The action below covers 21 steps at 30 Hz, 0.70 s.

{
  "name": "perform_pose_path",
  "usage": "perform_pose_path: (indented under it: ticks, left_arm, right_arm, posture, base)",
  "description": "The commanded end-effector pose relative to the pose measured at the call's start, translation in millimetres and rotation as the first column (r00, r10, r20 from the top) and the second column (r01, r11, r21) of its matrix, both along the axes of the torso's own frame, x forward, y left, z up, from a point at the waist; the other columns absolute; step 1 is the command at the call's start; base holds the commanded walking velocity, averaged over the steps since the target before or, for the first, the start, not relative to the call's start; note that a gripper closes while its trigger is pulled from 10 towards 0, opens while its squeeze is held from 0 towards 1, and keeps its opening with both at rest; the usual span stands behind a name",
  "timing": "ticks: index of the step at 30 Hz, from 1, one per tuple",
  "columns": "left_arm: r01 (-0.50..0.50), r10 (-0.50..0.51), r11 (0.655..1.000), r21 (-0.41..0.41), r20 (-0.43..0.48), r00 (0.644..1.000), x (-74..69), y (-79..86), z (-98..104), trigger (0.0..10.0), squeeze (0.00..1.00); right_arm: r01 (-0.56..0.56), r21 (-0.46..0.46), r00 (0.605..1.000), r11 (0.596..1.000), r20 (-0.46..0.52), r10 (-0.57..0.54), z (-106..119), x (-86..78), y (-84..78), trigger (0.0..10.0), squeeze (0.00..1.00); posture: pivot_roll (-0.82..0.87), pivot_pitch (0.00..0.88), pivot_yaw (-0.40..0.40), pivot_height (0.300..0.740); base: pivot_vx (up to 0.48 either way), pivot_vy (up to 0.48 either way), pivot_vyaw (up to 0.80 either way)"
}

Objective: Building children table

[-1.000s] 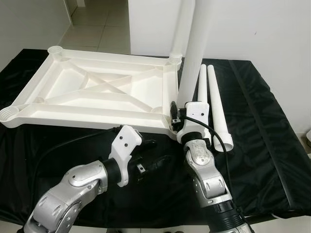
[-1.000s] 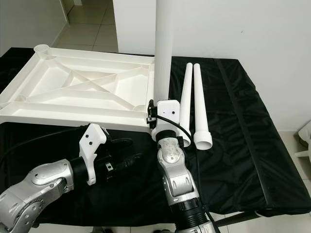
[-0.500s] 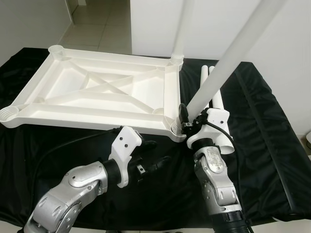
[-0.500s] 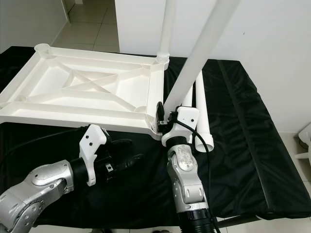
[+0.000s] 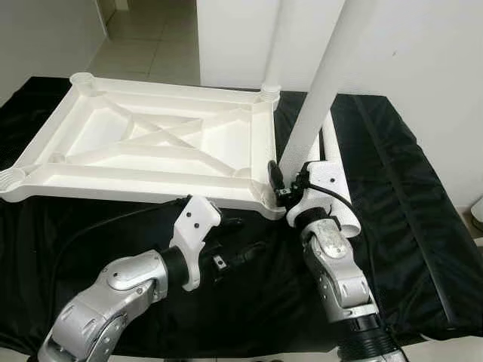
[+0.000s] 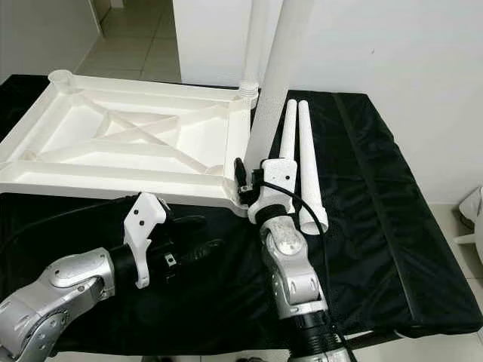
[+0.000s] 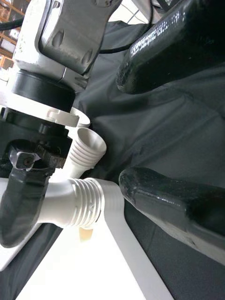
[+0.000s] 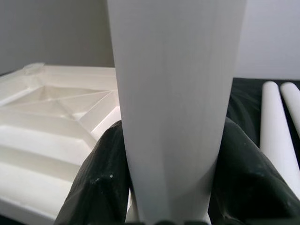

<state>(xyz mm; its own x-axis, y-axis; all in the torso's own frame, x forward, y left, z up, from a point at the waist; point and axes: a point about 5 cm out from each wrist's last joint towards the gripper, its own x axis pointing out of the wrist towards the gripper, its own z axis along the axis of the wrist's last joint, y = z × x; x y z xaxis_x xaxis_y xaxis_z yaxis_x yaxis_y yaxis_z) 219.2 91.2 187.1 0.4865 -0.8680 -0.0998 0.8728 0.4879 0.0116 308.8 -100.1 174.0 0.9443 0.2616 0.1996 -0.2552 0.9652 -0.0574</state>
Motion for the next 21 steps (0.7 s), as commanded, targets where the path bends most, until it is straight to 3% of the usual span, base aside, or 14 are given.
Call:
perform_pose_path:
  ticks: [1,4,8,10,20,21]
  left_arm:
    - [-0.011,0.011,1.0,-0.003,0.004,1.0,-0.7,0.2,2.0,10.0,0.0]
    - [-0.012,0.012,1.0,-0.004,0.004,1.0,-0.7,0.0,2.0,10.0,0.0]
    - [-0.011,0.011,1.0,-0.005,0.004,1.0,-1.0,0.0,2.2,10.0,0.0]
    - [-0.013,0.013,1.0,-0.004,0.005,1.0,-0.5,0.9,2.7,10.0,0.0]
    - [-0.003,0.003,1.0,0.0,0.005,1.0,0.4,0.8,3.0,10.0,0.0]
    - [0.0,0.0,1.0,0.003,0.008,1.0,0.9,0.7,3.3,10.0,0.0]
  right_arm:
    - [0.023,-0.094,0.981,0.995,-0.189,-0.041,-45.5,-3.1,-11.8,10.0,0.0]
    - [-0.015,-0.148,0.99,0.989,-0.139,-0.006,-44.7,-7.5,-10.8,10.0,0.0]
    - [-0.044,-0.141,0.993,0.989,-0.116,0.027,-45.2,-13.1,-11.8,10.0,0.0]
    - [-0.033,-0.041,0.992,0.999,-0.124,0.028,-43.1,-14.6,-19.8,10.0,0.0]
    - [-0.038,-0.042,0.974,0.998,-0.225,0.027,-44.2,1.6,-24.9,10.0,0.0]
    - [-0.045,-0.046,0.97,0.998,-0.241,0.033,-38.9,9.7,-25.9,10.0,0.0]
  posture:
    - [0.0,0.159,-0.021,0.74]
    - [0.0,0.159,-0.023,0.74]
    - [0.0,0.16,-0.023,0.74]
    - [0.0,0.161,-0.018,0.74]
    - [-0.01,0.159,-0.005,0.74]
    - [-0.01,0.156,-0.004,0.74]
  base:
    - [0.0,0.0,0.0]
    - [0.0,0.0,0.0]
    - [0.0,0.0,0.0]
    - [0.0,0.0,0.0]
    - [0.0,0.0,0.0]
    - [0.0,0.0,0.0]
